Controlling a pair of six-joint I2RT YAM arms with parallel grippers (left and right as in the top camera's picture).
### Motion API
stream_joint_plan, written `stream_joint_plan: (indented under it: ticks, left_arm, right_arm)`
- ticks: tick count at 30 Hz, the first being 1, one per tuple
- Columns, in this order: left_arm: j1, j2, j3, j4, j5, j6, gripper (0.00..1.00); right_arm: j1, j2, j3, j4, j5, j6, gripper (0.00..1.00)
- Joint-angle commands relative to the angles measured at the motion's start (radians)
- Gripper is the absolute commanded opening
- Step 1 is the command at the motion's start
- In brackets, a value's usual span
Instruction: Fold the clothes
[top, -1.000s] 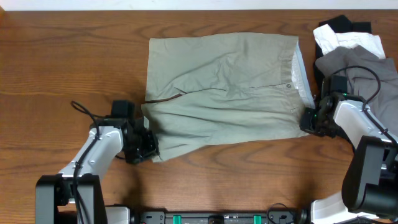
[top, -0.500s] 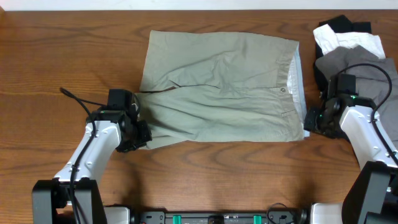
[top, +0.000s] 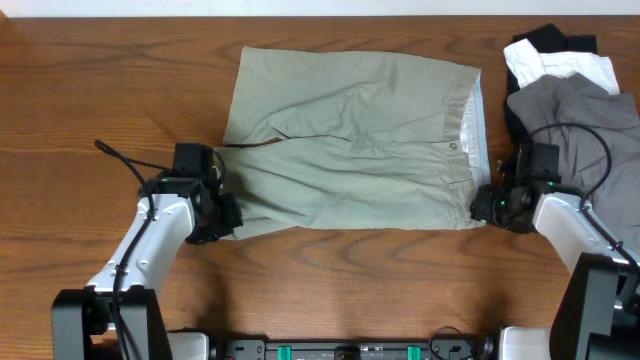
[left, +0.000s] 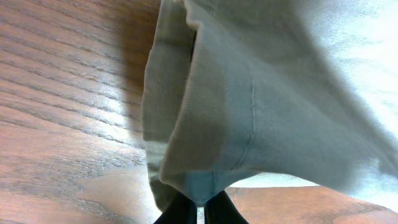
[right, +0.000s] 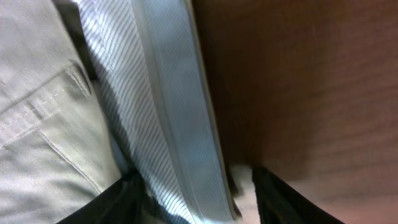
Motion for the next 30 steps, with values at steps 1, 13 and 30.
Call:
stream_joint_plan:
  ticks: [1, 13, 30]
  left_arm:
    - [0.000, -0.013, 0.014, 0.000, -0.016, -0.002, 0.06]
    - [0.001, -0.013, 0.015, 0.001, -0.016, -0.006, 0.06]
    - [0.001, -0.013, 0.014, 0.023, -0.017, -0.005, 0.06]
  right_arm:
    - [-0.007, -0.002, -0.038, 0.037, -0.069, -0.027, 0.56]
    - [-0.013, -0.051, 0.018, -0.074, -0.367, -0.030, 0.03]
    - [-0.080, -0.115, 0.426, -0.571, -0.077, 0.043, 0.25]
